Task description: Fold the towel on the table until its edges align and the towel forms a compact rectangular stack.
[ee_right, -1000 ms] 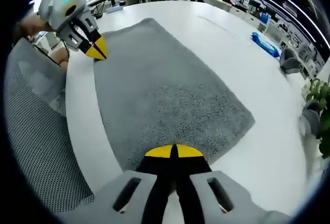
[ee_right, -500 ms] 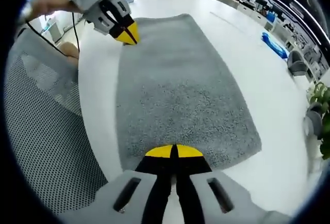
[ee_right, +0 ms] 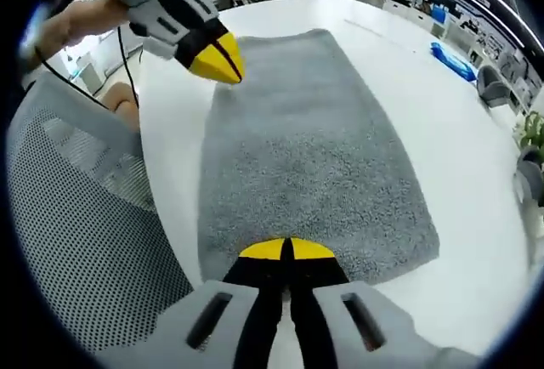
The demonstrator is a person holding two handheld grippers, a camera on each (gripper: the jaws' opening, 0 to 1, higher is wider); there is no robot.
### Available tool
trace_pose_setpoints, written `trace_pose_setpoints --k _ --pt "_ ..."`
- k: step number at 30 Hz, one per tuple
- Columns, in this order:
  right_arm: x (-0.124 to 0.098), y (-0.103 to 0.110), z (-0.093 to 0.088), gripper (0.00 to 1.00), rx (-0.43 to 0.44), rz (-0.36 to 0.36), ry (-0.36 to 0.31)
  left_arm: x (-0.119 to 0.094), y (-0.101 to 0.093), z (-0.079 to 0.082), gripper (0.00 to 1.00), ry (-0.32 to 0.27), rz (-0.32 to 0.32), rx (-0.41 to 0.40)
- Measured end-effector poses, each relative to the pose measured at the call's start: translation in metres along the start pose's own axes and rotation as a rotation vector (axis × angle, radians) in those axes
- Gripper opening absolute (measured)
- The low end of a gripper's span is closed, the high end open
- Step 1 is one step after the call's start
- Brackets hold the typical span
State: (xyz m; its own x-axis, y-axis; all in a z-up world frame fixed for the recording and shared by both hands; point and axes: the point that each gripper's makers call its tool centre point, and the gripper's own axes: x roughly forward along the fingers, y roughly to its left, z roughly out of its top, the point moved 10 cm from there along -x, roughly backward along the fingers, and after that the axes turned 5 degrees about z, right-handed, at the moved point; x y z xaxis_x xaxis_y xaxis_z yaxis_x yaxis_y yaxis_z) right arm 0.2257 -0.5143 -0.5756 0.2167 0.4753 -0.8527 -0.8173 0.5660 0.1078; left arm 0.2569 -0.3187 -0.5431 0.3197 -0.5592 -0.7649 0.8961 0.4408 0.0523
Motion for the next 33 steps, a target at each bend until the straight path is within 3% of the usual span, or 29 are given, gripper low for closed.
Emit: trace_pose_setpoints --k 3,5,7,8,9,14,19,25,28,33 --pt "0.002 0.005 0.002 0.0 -0.012 0.001 0.0 0.014 -0.015 -0.003 0.01 0.046 -0.021 0.092" --pt "0.003 0.009 0.003 0.0 -0.041 -0.002 0.003 0.021 -0.015 -0.01 0.01 0.102 -0.006 0.128" --pt "0.005 0.014 0.004 0.0 -0.052 0.022 -0.001 0.025 -0.011 -0.018 0.01 0.155 0.024 0.234" --pt "0.006 0.017 0.006 0.0 -0.044 0.036 -0.007 0.025 -0.011 -0.015 0.01 0.107 0.01 0.255" --pt "0.007 0.018 0.006 0.0 -0.053 0.027 -0.002 0.023 -0.011 -0.016 0.01 0.127 0.015 0.219" --pt "0.009 0.022 0.011 0.0 -0.093 0.04 0.014 0.022 -0.005 -0.017 0.01 0.126 0.031 0.207" --pt "0.014 0.028 0.016 0.0 -0.11 0.06 0.009 0.023 -0.001 -0.017 0.01 0.125 0.061 0.259" --pt "0.019 0.035 0.022 0.0 -0.118 0.086 -0.015 0.025 0.006 -0.017 0.01 0.11 0.073 0.246" --pt "0.025 0.039 0.028 0.0 -0.119 0.124 -0.045 0.026 0.01 -0.017 0.01 0.087 0.117 0.331" --pt "0.031 0.043 0.037 0.0 -0.128 0.161 -0.048 0.029 0.016 -0.015 0.01 0.089 0.13 0.336"
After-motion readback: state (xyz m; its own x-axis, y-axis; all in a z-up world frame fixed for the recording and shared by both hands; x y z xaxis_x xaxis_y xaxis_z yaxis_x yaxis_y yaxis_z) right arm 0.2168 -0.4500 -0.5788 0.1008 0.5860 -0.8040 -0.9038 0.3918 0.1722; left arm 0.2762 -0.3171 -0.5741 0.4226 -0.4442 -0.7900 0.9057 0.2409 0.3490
